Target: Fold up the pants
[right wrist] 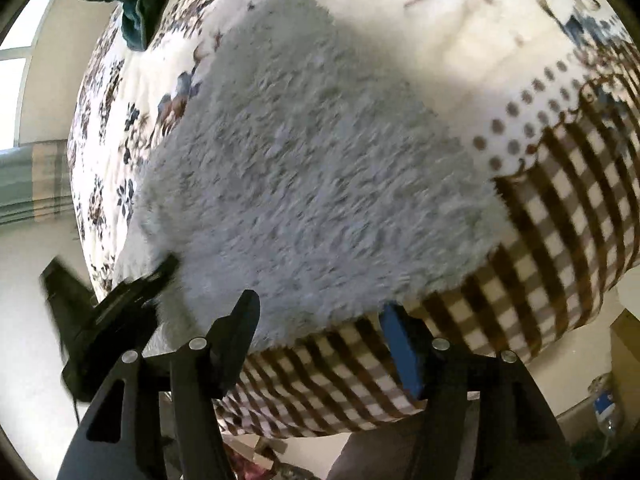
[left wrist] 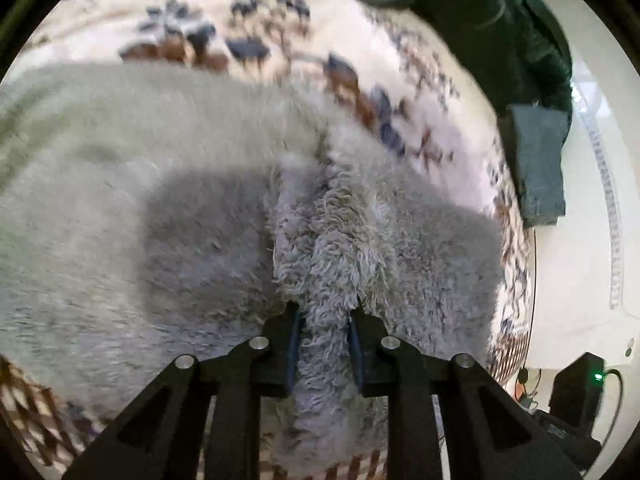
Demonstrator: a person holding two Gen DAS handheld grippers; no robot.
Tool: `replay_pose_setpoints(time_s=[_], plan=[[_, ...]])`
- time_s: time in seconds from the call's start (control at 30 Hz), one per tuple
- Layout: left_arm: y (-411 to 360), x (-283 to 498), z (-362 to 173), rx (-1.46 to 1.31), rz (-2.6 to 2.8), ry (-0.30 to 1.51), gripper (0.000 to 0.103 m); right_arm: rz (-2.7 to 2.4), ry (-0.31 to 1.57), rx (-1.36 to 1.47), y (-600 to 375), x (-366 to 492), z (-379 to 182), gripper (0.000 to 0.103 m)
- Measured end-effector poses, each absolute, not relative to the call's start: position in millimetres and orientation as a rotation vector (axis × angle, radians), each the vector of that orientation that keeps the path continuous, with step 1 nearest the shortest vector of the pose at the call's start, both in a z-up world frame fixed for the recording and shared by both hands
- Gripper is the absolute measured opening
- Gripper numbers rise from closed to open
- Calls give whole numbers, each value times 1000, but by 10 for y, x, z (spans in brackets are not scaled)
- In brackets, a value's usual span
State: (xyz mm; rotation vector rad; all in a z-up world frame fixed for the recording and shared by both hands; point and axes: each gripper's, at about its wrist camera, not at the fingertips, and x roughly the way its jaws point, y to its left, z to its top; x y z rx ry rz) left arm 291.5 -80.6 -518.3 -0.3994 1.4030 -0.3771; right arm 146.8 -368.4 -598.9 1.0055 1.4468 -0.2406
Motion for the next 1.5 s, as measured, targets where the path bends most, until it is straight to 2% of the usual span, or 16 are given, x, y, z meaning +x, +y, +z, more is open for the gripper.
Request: replay_pose_setpoints(time_s=[0.2,0.27,0.33,0.4,0.47,0.5,0.53,0.67,0.83,0.97,1.1,1.17,1.23,1.27,1.3,1.5], plan=[[-545,2936,-5332,-419,-309,1412,18,-228,1458,974,-3834,1369,-5954,64],[-522,2956,-5464,-435,-301,1443,19,-217,1470,946,-3767,1412,-5946,70],[-501,2940,-5504,-451,-308,1466,25,-209,1463,893,-3728,1448,-5880,84],[-510,2903,-5481,-433,-298,1483,36,-216,1451,820,-3702,1481,-5798,87],[-461,2855,-5388,-420,-284,1460,51,-226,1432,746,-3687,1521,-5723,100],[-436,2831,-5350,-414,-276,1451,72,-234,1420,709,-3682,1541,-5692,103],[-371,2797,-5284,-424,-266,1434,85,-243,1415,672,-3686,1564,-5676,103],[0,2735,-5157,-509,-158,1395,87,-245,1453,615,-3691,1730,-5748,103],[892,2526,-5153,-756,131,1268,87,-181,1463,649,-3552,2039,-5724,103],[1553,2605,-5502,-907,294,1224,86,-124,1459,597,-3323,2229,-5577,103],[2070,2786,-5902,-1009,391,1201,85,-78,1480,602,-3091,2332,-5552,103],[2140,2871,-6026,-1048,360,1180,77,-64,1492,587,-2972,2366,-5565,103],[2082,2916,-5934,-990,328,1133,33,-49,1501,575,-2871,2380,-5586,103],[2032,2936,-5858,-939,314,1120,28,-47,1504,567,-2830,2384,-5599,103],[1953,2945,-5729,-878,280,1082,17,-46,1507,558,-2795,2387,-5618,103],[1597,2891,-4913,-697,140,913,15,-92,1499,364,-2751,2391,-5795,103]])
